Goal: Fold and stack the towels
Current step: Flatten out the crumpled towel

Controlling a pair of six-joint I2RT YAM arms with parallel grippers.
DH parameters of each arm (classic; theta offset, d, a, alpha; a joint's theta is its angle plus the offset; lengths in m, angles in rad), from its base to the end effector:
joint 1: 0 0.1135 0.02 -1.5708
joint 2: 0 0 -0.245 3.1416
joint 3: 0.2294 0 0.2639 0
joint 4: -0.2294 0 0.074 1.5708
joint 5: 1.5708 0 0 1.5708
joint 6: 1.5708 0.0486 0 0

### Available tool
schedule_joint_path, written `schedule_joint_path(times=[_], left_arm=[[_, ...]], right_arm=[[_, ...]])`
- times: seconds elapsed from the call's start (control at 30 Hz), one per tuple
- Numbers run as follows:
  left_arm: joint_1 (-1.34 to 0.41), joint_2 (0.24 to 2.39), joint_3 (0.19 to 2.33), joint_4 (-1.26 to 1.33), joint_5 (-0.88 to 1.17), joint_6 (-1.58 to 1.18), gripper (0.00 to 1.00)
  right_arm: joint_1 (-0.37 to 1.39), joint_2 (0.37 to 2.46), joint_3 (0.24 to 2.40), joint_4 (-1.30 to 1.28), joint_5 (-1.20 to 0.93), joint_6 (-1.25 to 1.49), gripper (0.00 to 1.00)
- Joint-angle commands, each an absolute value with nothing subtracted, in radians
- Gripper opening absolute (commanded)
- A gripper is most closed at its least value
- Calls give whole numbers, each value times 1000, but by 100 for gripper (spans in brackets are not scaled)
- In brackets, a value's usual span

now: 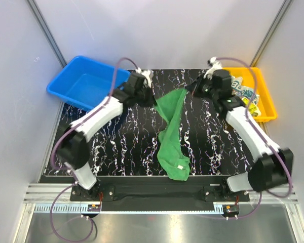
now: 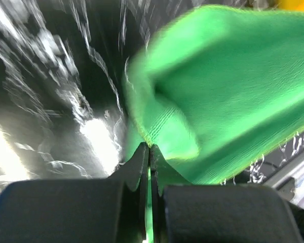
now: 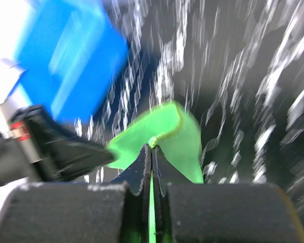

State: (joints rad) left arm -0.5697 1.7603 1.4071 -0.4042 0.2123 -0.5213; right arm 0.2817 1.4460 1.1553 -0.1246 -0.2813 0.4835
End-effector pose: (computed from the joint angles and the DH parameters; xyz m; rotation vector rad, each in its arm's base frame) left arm 0.3450 -0.2332 0.2380 0.1711 2.4381 -0.7680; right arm 0.3453 0.1140 0.2917 0.0182 2.0522 0.7658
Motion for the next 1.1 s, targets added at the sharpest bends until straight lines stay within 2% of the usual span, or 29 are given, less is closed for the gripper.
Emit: schedule_joint_path(times=[0.0,0.2,0.33,0.53,0.67,0.87,0.97,1.07], left_arm=[[-564,1561,1602,-641,69,-260,0],[-600,1398,1746,-799,57,-112,0],[-701,1235,1764,-840,66,-75,0],[-848,1114,1782,-858,80,-120,0],[-925,1115,1834,-874,132,-149,0],[-1011,1235,2100,-1038,43,-108,0],[-1011,1290,2203,-1103,-96,-56,0],[-985,1327,2172,-1071,-302,27,0]], right_arm=[[276,1284,1320,-319,-69,240,0],[278,1056,1384,-383,-126,103,0],[278,820,1330,-439,-241,127,0],[276,545,1258,-431,-331,227,0],[278,503,1288,-430,-373,284,0],[278,526,1394,-430,-351,278,0],[278,571,1407,-423,-253,221,0],[278,662,1387,-402,-146,148,0]])
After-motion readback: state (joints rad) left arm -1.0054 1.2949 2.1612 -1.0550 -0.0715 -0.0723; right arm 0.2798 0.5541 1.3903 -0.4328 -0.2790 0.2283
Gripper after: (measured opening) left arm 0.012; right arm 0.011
